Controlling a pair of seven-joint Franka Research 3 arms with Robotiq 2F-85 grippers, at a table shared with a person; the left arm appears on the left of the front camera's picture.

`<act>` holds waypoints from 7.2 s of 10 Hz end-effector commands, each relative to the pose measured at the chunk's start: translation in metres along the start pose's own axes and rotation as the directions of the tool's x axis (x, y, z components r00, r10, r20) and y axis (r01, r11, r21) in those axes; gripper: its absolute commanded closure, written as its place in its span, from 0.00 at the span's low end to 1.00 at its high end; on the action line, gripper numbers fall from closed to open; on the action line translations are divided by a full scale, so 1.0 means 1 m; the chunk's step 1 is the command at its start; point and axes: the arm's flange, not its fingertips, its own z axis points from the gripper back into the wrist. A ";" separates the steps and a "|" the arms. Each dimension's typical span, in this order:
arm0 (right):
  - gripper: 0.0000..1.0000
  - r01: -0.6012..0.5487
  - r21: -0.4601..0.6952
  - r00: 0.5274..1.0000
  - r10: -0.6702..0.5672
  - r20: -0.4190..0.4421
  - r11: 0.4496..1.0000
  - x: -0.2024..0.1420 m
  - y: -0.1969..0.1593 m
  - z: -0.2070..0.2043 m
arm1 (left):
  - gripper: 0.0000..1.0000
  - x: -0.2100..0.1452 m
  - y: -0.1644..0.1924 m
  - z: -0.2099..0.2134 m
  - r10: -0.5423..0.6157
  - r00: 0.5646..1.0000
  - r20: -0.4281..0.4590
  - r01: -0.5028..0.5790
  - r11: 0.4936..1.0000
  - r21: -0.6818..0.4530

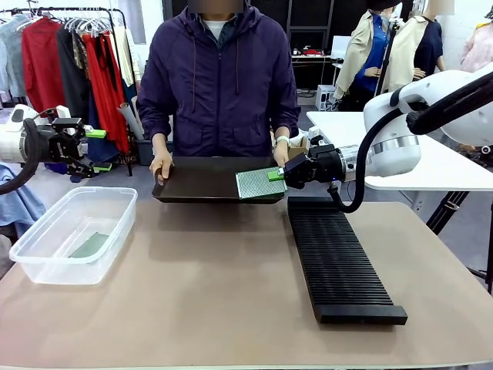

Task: Sort PCBs into racks and boxes based on the side picked up.
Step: If the short side of the Blank PCB is picked up, insert it into the PCB Rack ; if the long side is picked up, place it in the Organizing box.

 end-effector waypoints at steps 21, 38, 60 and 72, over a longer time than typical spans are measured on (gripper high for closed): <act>1.00 -0.173 0.121 0.984 0.167 0.061 0.977 -0.016 0.024 0.088 | 0.00 -0.002 -0.002 0.001 0.001 1.000 0.000 -0.001 1.000 0.009; 1.00 -0.773 -0.031 0.626 0.770 0.125 0.634 -0.084 -0.085 0.183 | 0.00 -0.002 -0.002 0.001 0.001 1.000 0.000 -0.001 1.000 0.009; 1.00 -0.741 -0.099 0.661 0.747 0.070 0.665 -0.067 -0.164 0.184 | 0.00 -0.002 -0.002 0.001 0.001 1.000 0.000 -0.001 1.000 0.009; 1.00 -0.757 -0.135 0.633 0.769 0.091 0.639 -0.076 -0.169 0.186 | 0.00 -0.002 -0.002 0.001 0.001 1.000 0.000 -0.001 1.000 0.009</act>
